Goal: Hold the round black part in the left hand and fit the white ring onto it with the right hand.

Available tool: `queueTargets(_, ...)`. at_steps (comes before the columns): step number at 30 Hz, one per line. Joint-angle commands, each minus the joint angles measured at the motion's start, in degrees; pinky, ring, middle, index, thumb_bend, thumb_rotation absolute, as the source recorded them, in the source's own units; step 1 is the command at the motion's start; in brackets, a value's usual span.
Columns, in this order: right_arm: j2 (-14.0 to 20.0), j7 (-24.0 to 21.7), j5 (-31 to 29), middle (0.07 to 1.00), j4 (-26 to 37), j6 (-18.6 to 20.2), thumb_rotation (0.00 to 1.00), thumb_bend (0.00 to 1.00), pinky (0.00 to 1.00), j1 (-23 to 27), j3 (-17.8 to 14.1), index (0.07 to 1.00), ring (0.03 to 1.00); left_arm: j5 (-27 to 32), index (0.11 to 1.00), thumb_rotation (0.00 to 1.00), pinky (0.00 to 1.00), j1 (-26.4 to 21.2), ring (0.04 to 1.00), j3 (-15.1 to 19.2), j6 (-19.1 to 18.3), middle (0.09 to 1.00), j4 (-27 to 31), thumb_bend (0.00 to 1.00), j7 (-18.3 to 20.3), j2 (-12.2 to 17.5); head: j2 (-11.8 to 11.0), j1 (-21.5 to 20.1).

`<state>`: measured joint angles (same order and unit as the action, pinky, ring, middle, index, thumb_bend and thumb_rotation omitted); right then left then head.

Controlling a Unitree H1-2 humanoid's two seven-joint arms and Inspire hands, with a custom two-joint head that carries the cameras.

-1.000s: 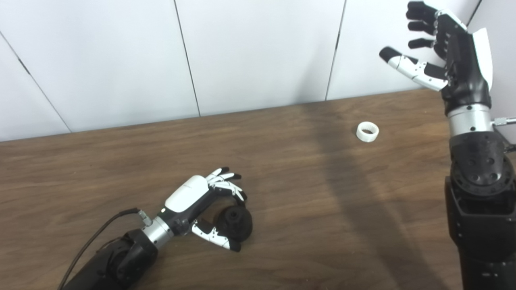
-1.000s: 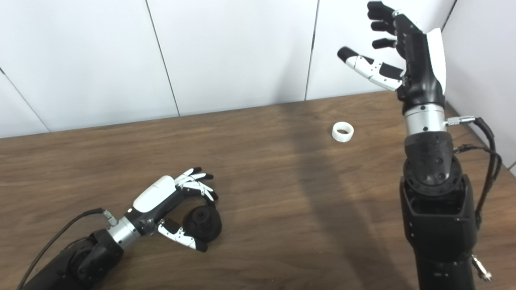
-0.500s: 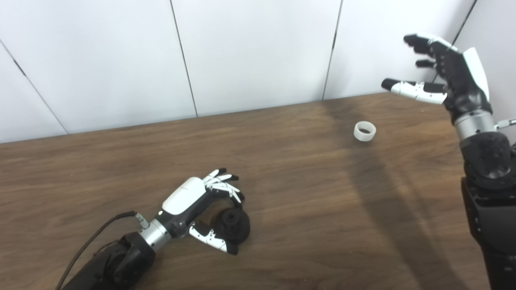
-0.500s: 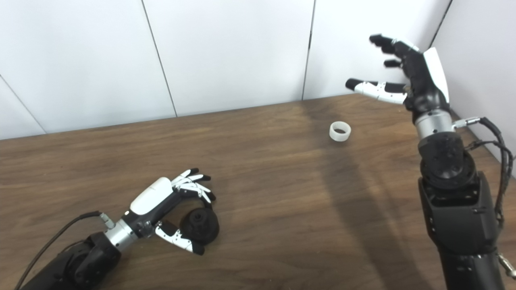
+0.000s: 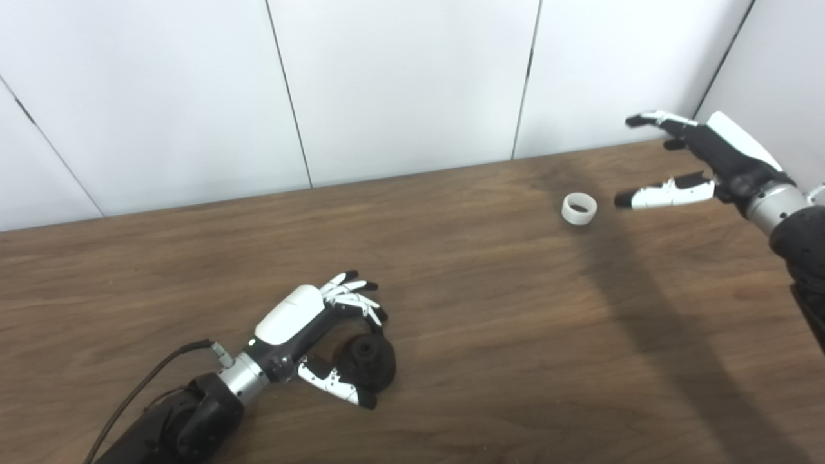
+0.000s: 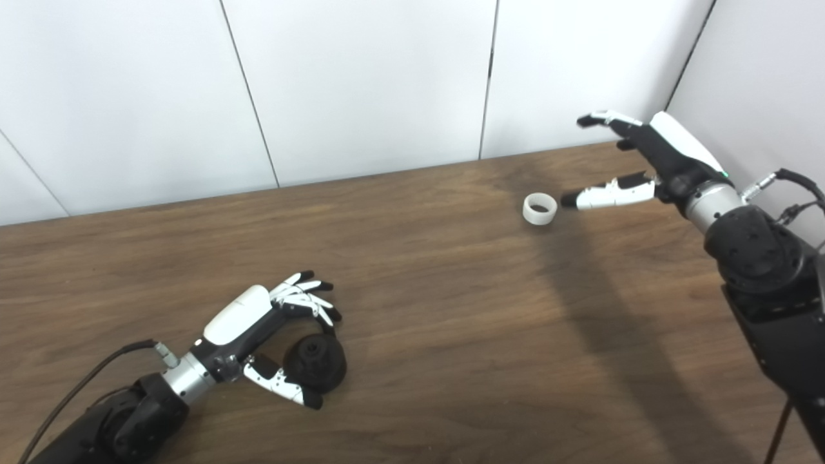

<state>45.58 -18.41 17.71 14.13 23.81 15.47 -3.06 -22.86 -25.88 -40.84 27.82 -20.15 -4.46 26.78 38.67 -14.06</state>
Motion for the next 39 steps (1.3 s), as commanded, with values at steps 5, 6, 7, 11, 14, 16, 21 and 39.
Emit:
queueTargets(5,4.69,-2.27,6.41,0.921,-0.55,-0.04,0.27,0.96,0.79,5.04,3.17,0.795,0.952,-1.40,0.483,0.06,1.00,0.40,0.908,-0.75,-0.91,0.725,-0.78,0.52,2.16,1.91,-0.21,-1.01)
queueTargets(6,4.87,-2.61,7.07,0.921,-0.92,-0.25,0.26,0.95,0.79,5.33,3.74,0.795,0.958,-1.37,0.482,0.06,1.00,0.38,0.907,-0.82,-0.90,0.724,-0.77,0.52,2.13,1.97,-0.31,-1.17)
queueTargets(7,4.99,-2.87,7.65,0.925,-1.31,-0.45,0.25,0.95,0.80,5.60,4.22,0.799,0.965,-1.28,0.482,0.06,1.00,0.34,0.907,-0.95,-0.90,0.725,-0.83,0.52,1.98,2.04,-0.34,-1.22)
queueTargets(11,5.22,-3.26,9.35,0.929,-2.96,-1.96,0.26,0.95,0.79,6.57,5.59,0.814,0.971,-1.26,0.482,0.06,1.00,0.25,0.906,-1.34,-0.90,0.723,-1.08,0.52,1.48,2.22,-0.43,-1.17)
queueTargets(14,5.19,-3.54,10.61,0.923,-4.28,-3.67,0.25,0.95,0.79,7.49,6.72,0.820,0.964,-1.03,0.483,0.06,1.00,0.34,0.907,-1.43,-0.90,0.723,-1.02,0.52,1.63,2.29,-0.59,-1.39)
queueTargets(16,5.09,-3.67,11.64,0.922,-5.38,-4.74,0.23,0.93,0.80,8.28,7.60,0.826,0.962,-1.13,0.483,0.06,1.00,0.39,0.906,-1.38,-0.90,0.724,-0.90,0.52,1.72,2.28,-0.71,-1.65)
queueTargets(21,4.49,-3.27,13.79,0.919,-8.48,-8.47,0.26,0.91,0.80,10.15,9.45,0.818,0.953,-0.96,0.483,0.06,1.00,0.39,0.909,-1.52,-0.90,0.725,-0.86,0.52,1.87,2.14,-1.01,-2.22)
queueTargets(39,2.83,-0.98,21.57,0.889,-15.50,-18.17,0.21,0.89,0.79,14.32,12.66,0.811,0.916,-0.61,0.482,0.06,1.00,1.27,0.911,-1.51,-0.91,0.724,0.13,0.52,1.84,2.76,-2.38,-4.17)
